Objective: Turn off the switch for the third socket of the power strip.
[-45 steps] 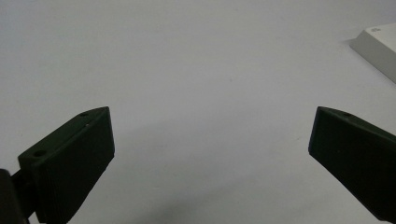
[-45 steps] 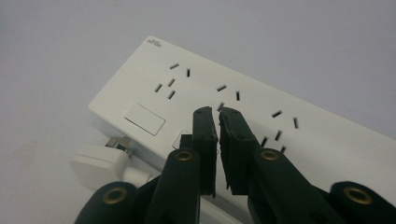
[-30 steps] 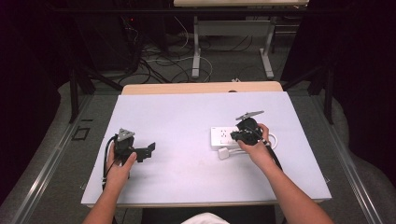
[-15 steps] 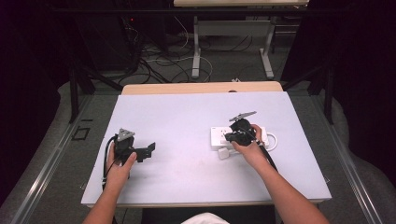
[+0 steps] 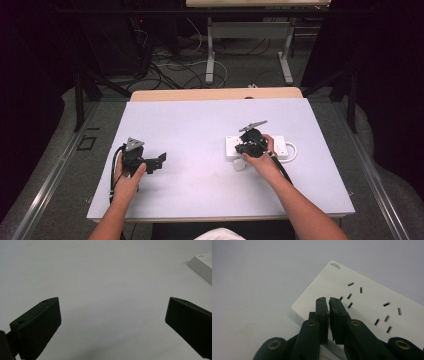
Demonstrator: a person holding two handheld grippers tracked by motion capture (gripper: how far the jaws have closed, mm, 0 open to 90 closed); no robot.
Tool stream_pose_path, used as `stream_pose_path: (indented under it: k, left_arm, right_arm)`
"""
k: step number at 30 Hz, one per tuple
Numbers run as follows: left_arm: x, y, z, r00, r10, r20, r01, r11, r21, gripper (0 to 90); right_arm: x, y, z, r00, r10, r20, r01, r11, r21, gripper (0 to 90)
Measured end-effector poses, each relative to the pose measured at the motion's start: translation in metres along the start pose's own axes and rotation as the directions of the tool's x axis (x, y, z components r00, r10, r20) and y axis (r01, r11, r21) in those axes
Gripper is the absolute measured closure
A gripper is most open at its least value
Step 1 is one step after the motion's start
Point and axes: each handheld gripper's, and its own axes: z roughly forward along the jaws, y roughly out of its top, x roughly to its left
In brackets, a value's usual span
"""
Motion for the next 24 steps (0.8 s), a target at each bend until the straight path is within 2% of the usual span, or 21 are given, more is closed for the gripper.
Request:
stream_pose_path:
  k: [5, 6, 12, 16, 24]
  left_arm:
    - [0.0003, -0.0002, -0.0001, 1.0000, -0.002, -0.003, 0.002, 1.0000, -0.002, 0.1]
    - [0.0006, -0.0001, -0.0005, 1.0000, 0.003, -0.004, -0.003, 1.0000, 0.003, 0.1]
    - [-0.0004, -0.0002, 0.0004, 1.0000, -0.002, 0.001, 0.002, 1.0000, -0.003, 0.1]
    - [-0.0006, -0.0003, 0.0008, 1.0000, -0.003, 0.000, 0.003, 1.0000, -0.006, 0.1]
    - [-0.0005, -0.0001, 0.0002, 1.0000, -0.003, 0.001, 0.003, 1.0000, -0.002, 0.1]
  right_arm:
    - [0.0015, 0.0001, 0.0023, 0.9999, 0.014, -0.009, -0.014, 1.000, -0.015, 86.1]
    - [0.0013, 0.0004, 0.0017, 0.9999, 0.011, -0.006, -0.011, 1.000, -0.004, 86.2]
    - [0.0018, -0.0002, 0.0024, 1.0000, -0.001, 0.002, 0.001, 1.000, -0.013, 88.1]
    - [0.0015, -0.0009, 0.0021, 0.9998, 0.011, -0.018, -0.011, 1.000, -0.013, 90.0]
    - [0.0032, -0.0023, 0.0051, 0.9996, 0.013, -0.026, -0.013, 1.000, -0.011, 90.0]
